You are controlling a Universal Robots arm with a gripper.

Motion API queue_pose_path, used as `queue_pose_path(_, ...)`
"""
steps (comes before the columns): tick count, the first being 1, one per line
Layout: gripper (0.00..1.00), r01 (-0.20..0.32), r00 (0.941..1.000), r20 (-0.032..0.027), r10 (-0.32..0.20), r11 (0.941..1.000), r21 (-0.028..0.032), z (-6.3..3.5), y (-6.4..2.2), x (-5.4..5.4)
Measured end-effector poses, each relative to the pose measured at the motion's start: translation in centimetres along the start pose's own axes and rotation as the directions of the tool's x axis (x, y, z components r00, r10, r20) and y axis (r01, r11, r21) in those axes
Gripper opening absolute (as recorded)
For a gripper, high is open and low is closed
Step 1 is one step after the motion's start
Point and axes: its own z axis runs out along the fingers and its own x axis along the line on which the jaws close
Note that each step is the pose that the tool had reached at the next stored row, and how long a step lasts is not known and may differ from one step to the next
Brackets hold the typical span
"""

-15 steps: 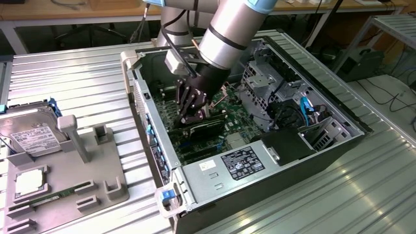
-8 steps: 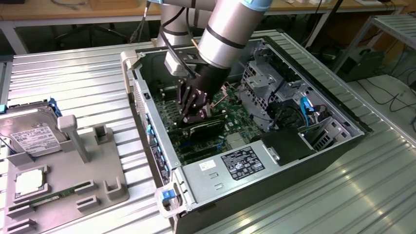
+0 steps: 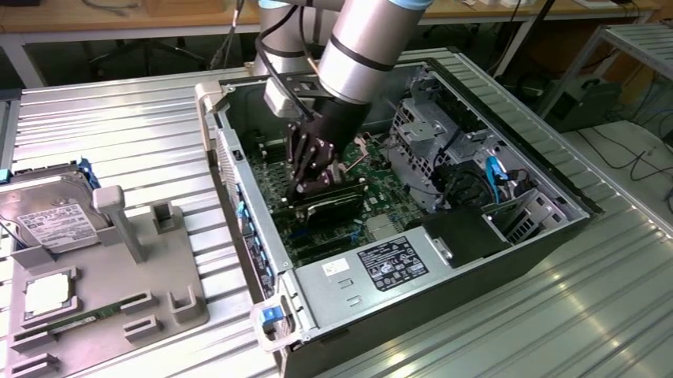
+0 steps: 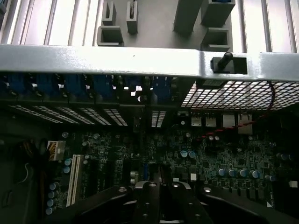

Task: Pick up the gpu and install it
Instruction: 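Press down on the gpu until it lock into place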

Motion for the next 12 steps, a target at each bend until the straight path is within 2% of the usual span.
queue_pose_path(1, 0.11, 0.001, 1.0, 0.0011, -0.001, 1.0, 0.0087, -0.12, 0.04, 0.0)
queue_pose_path(3, 0.11, 0.004, 1.0, 0.0072, -0.004, 0.9997, 0.0255, -0.14, 0.05, 0.0)
queue_pose_path(5, 0.11, 0.008, 0.9998, 0.0156, -0.008, 0.9988, 0.0475, -0.15, 0.05, 0.0)
queue_pose_path(6, 0.11, 0.011, 0.9997, 0.0224, -0.013, 0.9982, 0.0587, -0.12, 0.06, 0.01)
queue_pose_path(12, 0.11, 0.012, 0.9996, 0.0237, -0.013, 0.9982, 0.0588, -0.14, 0.06, 0.0)
